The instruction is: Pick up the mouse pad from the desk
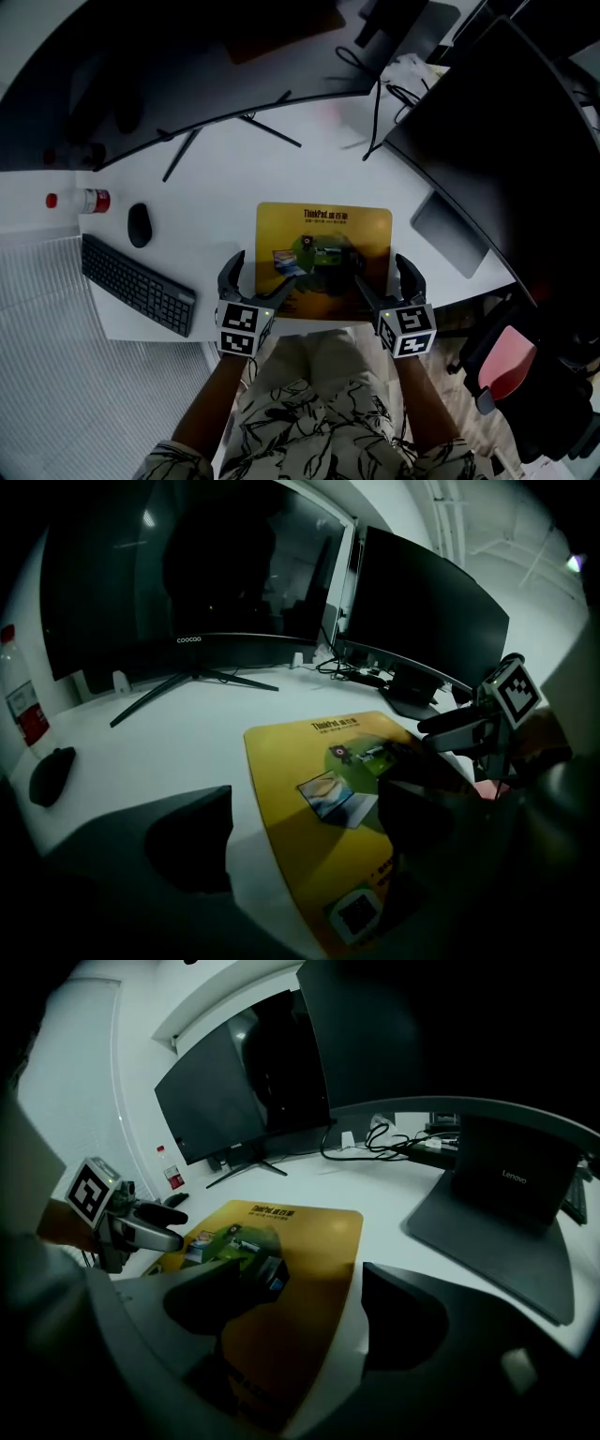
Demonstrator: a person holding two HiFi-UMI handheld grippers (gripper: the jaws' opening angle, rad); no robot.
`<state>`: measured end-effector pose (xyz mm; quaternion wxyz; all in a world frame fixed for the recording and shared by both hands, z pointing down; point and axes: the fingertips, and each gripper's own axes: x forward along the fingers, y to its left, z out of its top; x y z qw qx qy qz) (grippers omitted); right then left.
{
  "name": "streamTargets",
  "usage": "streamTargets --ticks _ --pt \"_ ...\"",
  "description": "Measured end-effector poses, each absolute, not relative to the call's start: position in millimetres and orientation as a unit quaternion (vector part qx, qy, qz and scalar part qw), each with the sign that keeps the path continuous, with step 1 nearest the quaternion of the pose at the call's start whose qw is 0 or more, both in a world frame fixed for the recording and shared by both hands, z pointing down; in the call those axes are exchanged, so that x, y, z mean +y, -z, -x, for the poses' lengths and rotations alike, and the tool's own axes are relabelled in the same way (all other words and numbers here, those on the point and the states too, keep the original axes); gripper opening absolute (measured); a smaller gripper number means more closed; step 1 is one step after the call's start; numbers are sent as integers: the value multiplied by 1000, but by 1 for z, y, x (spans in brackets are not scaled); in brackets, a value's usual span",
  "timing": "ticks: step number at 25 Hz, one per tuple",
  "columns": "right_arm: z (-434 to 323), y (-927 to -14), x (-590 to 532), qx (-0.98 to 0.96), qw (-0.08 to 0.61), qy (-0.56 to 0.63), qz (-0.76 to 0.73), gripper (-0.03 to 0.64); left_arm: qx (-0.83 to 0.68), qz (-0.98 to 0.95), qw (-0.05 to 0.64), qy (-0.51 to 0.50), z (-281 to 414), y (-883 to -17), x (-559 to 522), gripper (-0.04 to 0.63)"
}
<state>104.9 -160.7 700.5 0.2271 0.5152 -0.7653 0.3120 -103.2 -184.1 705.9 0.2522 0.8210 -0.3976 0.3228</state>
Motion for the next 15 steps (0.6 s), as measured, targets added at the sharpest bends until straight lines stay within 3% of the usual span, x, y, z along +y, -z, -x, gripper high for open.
streamTargets --ticks 15 --pt "-104 -715 -155 -749 266 -295 -531 377 -406 -813 240 -342 95 -717 -181 428"
